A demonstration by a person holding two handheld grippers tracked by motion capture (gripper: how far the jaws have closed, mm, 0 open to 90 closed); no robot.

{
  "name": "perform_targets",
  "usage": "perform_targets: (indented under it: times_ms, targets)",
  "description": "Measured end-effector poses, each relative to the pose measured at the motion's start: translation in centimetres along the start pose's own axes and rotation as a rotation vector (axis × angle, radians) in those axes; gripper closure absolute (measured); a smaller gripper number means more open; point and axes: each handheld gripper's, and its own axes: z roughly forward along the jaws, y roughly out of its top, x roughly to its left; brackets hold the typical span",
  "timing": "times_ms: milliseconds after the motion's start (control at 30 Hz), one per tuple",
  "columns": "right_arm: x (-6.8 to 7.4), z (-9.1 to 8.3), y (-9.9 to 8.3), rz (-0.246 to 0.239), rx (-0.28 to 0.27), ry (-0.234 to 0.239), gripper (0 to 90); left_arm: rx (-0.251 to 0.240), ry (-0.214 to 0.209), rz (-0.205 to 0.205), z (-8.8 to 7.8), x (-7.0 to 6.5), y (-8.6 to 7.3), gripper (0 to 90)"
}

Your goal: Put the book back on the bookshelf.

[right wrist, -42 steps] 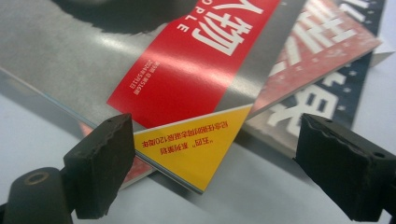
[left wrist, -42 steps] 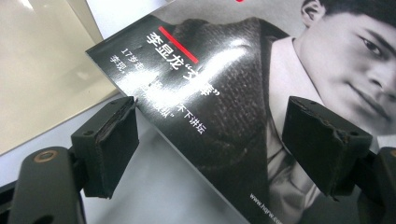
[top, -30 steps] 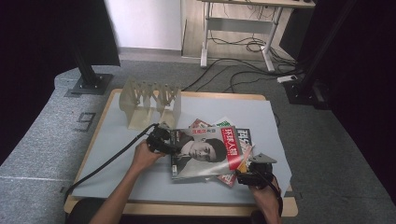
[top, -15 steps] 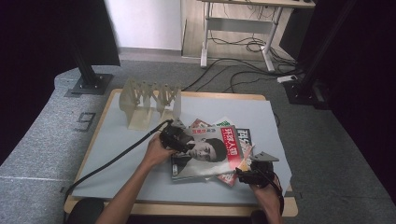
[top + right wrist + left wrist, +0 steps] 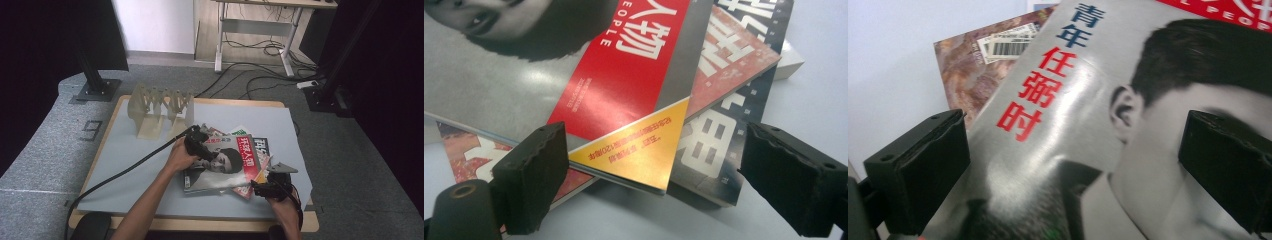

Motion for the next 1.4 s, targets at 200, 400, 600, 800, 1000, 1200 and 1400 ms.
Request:
perform_targets:
  times_ms: [200, 400, 600, 800, 1000, 1200, 1400]
  targets:
    - [0.2, 0.2, -0.4, -0.008, 0.009, 0.022, 10.0, -0.002, 0.021, -0.031, 0.1, 0.4, 0.1, 0.0]
    - [0.6, 0.4, -0.5, -0.030, 0.017, 0.030, 8.8, 0.012, 0.026, -0.059, 0.0, 0.9, -0.1, 0.0]
    - [0.6, 0.5, -0.5, -0.032, 0.019, 0.023, 8.0, 0.027, 0.026, -0.065, -0.1, 0.7, -0.1, 0.0]
    - [0.5, 0.6, -0.6, -0.035, 0.023, 0.005, 6.1, 0.041, 0.012, -0.076, -0.6, 0.5, -0.6, 0.0]
    - [0.0, 0.7, -0.6, -0.023, 0.020, -0.010, 5.8, 0.065, 0.011, -0.068, -1.1, 0.1, -0.9, 0.0]
    - [-0.6, 0.8, -0.4, -0.007, 0.023, -0.024, 5.7, 0.068, 0.002, -0.061, -2.0, -0.3, -1.8, 0.0]
    - [-1.6, 1.3, 0.3, 0.012, 0.034, -0.035, 4.1, 0.092, -0.021, -0.053, -3.0, -0.7, -2.7, 0.0]
